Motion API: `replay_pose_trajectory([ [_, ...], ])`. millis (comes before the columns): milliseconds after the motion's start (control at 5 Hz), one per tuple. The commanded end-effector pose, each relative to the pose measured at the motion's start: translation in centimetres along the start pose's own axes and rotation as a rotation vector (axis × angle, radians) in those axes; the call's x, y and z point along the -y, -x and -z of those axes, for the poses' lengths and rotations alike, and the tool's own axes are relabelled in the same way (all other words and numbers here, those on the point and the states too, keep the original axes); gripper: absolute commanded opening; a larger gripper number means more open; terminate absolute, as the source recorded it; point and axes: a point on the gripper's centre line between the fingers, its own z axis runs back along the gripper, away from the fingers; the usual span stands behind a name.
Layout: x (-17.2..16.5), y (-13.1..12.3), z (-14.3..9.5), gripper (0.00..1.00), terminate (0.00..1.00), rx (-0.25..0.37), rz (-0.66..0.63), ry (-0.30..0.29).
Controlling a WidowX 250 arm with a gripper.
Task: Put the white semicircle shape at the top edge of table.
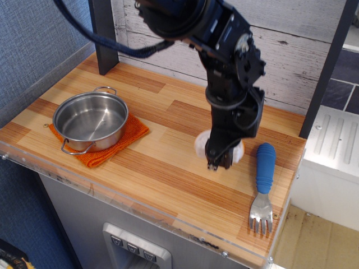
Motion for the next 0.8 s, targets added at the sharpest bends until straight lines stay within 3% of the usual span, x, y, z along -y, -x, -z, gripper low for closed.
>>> replay_pose_trajectory([
  [0, -4.9, -0.5, -1.4, 0.00, 0.00, 0.020, -0.012, -0.086],
  [600, -8.4, -0.9, 1.6, 0.00, 0.00, 0.004, 0.039, -0.059],
])
